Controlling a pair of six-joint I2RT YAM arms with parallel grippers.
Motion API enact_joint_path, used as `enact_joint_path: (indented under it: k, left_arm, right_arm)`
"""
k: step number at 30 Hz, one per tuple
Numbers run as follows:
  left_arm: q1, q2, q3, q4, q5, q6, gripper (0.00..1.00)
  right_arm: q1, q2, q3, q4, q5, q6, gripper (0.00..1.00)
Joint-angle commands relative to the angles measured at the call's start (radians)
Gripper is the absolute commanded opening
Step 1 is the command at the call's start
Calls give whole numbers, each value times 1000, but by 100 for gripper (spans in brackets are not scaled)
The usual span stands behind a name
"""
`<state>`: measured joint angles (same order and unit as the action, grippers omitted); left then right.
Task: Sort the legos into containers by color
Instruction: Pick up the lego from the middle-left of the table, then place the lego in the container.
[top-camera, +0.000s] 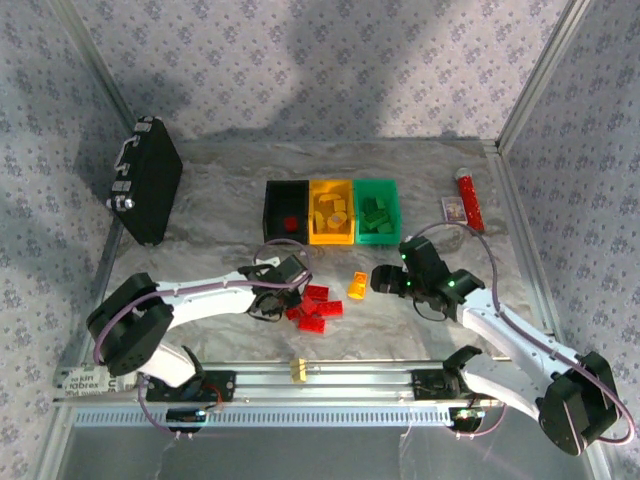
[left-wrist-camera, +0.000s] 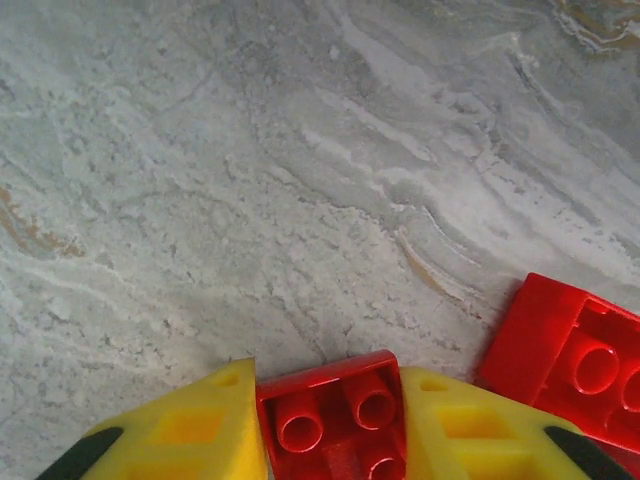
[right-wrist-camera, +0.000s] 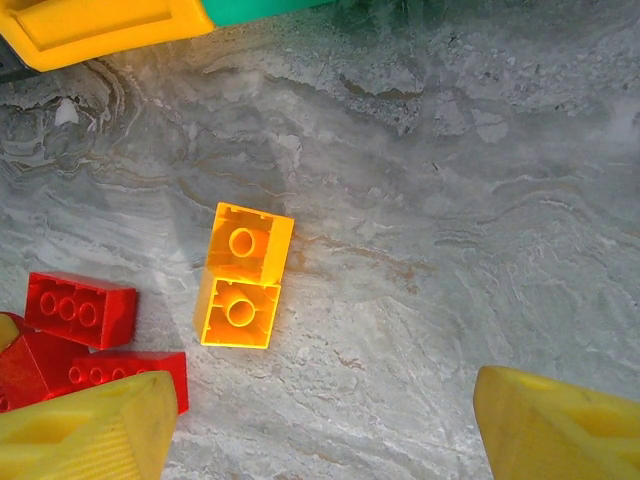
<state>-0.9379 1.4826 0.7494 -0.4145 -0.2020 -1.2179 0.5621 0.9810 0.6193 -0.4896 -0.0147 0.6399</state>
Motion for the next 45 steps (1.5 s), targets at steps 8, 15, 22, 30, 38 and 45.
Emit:
enact_joint_path:
  k: [8,15,22,30,38,45]
  left_arm:
    - [137,-64,181,-122,-4,221,25]
    - [311,-32,401,-125,42,447,25]
    - [443,252,724,-203,98,615,25]
    - [466,423,870,-281,83,696,26]
    - [457,273,704,-163,90,740,84]
    - [449,90,612,-169,105,753,86]
  right_arm:
    - [-8,-21,-18,-4,-16,5,80]
    - [4,-47,-21,-21,-12,20,79]
    - [27,-93,4,-80,7,30,79]
    - [38,-193,2,-177,48,38,79]
    - [39,-168,-4,-137,22,41,79]
    - [75,-96,17,-88,17,37,79]
